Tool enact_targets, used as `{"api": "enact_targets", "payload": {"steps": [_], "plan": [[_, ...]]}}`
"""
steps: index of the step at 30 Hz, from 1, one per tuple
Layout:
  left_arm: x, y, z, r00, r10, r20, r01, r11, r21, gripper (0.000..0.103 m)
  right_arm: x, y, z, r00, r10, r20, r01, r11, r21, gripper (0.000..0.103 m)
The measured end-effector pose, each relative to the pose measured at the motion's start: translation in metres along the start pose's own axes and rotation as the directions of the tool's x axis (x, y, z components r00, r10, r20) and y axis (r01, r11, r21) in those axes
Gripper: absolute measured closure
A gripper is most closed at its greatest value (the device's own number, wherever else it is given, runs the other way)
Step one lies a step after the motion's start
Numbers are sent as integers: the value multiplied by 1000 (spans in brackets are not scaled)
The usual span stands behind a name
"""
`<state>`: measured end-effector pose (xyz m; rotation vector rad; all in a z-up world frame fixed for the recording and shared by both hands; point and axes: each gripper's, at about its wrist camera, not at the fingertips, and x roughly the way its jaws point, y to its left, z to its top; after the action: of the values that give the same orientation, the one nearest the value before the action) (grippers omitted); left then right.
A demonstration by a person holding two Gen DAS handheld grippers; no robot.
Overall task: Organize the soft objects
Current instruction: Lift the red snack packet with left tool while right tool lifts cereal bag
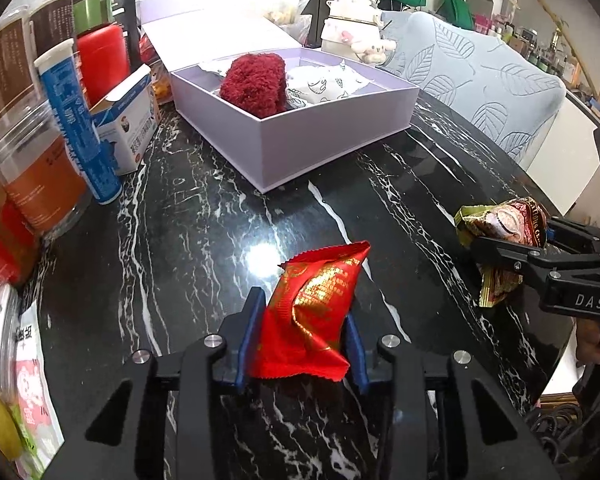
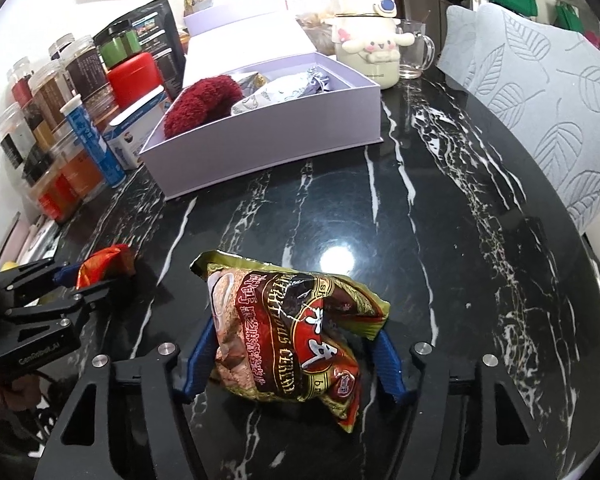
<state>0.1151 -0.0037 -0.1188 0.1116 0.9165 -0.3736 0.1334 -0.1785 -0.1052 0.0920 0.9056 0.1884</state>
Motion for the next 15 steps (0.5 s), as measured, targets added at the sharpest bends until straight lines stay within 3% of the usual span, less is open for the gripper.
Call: {"api": "enact_targets", "payload": {"steps": [15], "plan": [[-36,-8,-10,998,0,68,-1,1000,5,66,-29,27,-16,998,53,40,-51,998,-45,37]]}}
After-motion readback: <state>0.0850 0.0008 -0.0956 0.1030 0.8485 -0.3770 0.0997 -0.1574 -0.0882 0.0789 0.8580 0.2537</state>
